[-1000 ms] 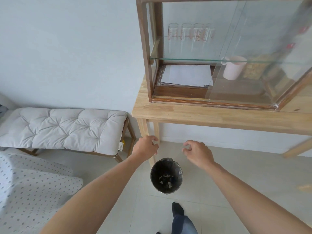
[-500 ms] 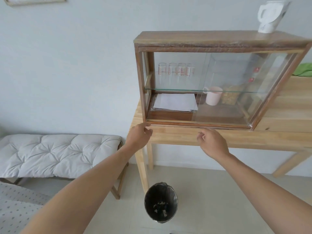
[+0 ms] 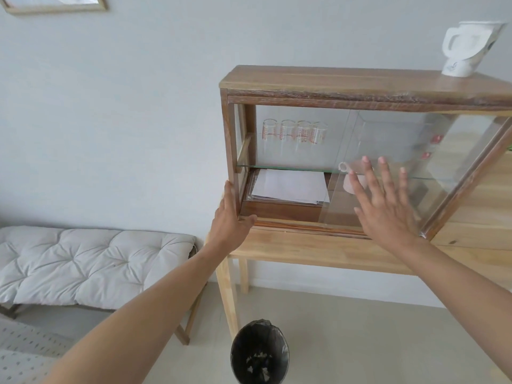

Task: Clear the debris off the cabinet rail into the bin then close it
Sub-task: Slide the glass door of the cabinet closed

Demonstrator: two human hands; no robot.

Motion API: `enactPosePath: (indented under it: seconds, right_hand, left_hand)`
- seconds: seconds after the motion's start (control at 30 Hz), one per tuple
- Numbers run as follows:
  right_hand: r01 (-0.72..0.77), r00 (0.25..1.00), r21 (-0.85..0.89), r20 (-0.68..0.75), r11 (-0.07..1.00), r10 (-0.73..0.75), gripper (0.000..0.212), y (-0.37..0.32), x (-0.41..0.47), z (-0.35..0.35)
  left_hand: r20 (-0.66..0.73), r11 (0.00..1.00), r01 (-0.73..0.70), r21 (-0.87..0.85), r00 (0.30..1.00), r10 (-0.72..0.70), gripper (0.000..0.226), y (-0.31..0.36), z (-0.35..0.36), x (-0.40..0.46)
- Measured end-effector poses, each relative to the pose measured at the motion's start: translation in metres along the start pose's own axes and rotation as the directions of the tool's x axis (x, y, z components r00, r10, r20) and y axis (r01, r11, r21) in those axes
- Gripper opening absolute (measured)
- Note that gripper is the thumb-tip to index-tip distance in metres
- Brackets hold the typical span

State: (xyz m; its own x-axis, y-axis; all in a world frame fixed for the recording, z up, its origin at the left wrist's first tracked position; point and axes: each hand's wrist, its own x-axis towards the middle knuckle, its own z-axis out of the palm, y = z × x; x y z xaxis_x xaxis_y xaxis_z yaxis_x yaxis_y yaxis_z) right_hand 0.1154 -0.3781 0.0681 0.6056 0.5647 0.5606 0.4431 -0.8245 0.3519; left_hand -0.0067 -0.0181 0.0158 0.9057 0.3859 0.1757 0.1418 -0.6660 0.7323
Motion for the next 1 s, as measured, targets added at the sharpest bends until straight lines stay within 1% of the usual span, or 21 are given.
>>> enactPosePath:
  seconds: [0.1, 0.3, 0.4, 0.6, 0.77, 0.9, 1.0]
  right_hand:
    - [0.042, 0.999, -0.052, -0.008, 0.998, -0.042, 0.118, 0.010, 0.010, 0.013]
    - [0.106, 0.992, -0.073, -0.057, 0.992, -0.111, 0.125, 0.019, 0.018, 0.030]
    - [0.152, 0.985, -0.092, -0.068, 0.984, -0.158, 0.124, 0.018, 0.024, 0.032]
    - [0.201, 0.974, -0.102, -0.084, 0.974, -0.210, 0.125, -0.016, 0.046, 0.029]
    - [0.239, 0.960, -0.154, -0.113, 0.959, -0.257, 0.130, -0.051, 0.068, 0.032]
    - [0.260, 0.953, -0.136, -0.127, 0.956, -0.277, 0.134, -0.074, 0.085, 0.033]
    - [0.272, 0.948, -0.157, -0.123, 0.949, -0.292, 0.136, -0.089, 0.092, 0.033]
  left_hand:
    - [-0.025, 0.999, -0.017, -0.047, 1.000, 0.016, 0.119, -0.001, 0.009, 0.000]
    - [-0.071, 0.995, -0.027, -0.096, 0.997, 0.020, 0.121, -0.001, 0.016, -0.002]
    - [-0.092, 0.995, -0.020, -0.097, 0.996, 0.011, 0.120, -0.001, 0.018, -0.002]
    - [-0.087, 0.996, -0.005, -0.091, 0.996, -0.003, 0.121, -0.001, 0.016, -0.003]
    - [-0.091, 0.998, -0.012, -0.054, 0.996, 0.007, 0.121, 0.000, 0.014, -0.005]
    - [-0.097, 0.998, -0.025, -0.051, 0.995, 0.020, 0.125, 0.002, 0.012, -0.006]
    - [-0.103, 0.998, -0.028, -0.051, 0.994, 0.022, 0.117, 0.000, 0.012, -0.006]
